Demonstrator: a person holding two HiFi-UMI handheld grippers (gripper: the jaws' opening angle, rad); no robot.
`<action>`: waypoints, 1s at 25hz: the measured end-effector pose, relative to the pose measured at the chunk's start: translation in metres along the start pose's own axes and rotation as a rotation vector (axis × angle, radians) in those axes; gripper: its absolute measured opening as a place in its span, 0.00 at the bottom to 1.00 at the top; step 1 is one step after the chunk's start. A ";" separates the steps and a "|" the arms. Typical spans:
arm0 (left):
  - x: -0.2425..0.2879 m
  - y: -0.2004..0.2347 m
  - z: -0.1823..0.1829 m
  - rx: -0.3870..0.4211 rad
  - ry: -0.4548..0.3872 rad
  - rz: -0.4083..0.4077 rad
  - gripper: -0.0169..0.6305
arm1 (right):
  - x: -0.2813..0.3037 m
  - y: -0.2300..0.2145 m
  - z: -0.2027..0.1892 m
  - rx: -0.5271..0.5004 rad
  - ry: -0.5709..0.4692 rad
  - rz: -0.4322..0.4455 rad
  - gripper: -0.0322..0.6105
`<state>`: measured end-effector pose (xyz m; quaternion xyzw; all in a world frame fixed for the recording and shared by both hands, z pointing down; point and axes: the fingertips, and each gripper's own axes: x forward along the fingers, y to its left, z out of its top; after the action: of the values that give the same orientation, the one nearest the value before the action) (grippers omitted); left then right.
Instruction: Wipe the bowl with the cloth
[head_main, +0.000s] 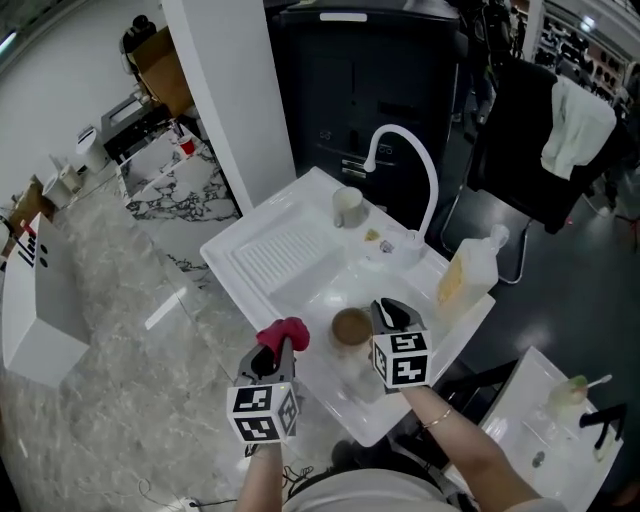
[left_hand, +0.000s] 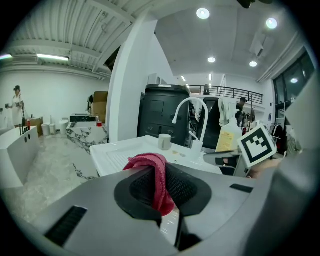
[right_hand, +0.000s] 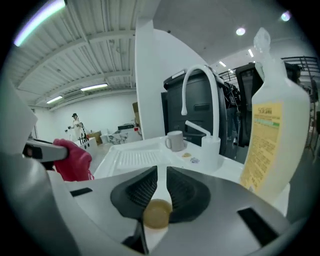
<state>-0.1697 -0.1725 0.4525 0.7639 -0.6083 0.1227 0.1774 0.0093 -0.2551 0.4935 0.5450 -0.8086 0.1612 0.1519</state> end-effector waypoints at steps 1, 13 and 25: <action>-0.003 0.000 -0.001 0.006 -0.003 -0.001 0.10 | -0.009 0.004 0.005 -0.001 -0.024 0.005 0.15; -0.041 -0.007 -0.004 0.027 -0.036 -0.033 0.10 | -0.107 0.042 0.023 -0.005 -0.177 0.045 0.11; -0.073 -0.005 -0.014 0.032 -0.053 -0.043 0.10 | -0.168 0.061 0.016 0.012 -0.231 0.063 0.06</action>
<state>-0.1809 -0.1013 0.4353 0.7826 -0.5940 0.1081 0.1517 0.0115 -0.1005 0.4023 0.5350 -0.8366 0.1067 0.0492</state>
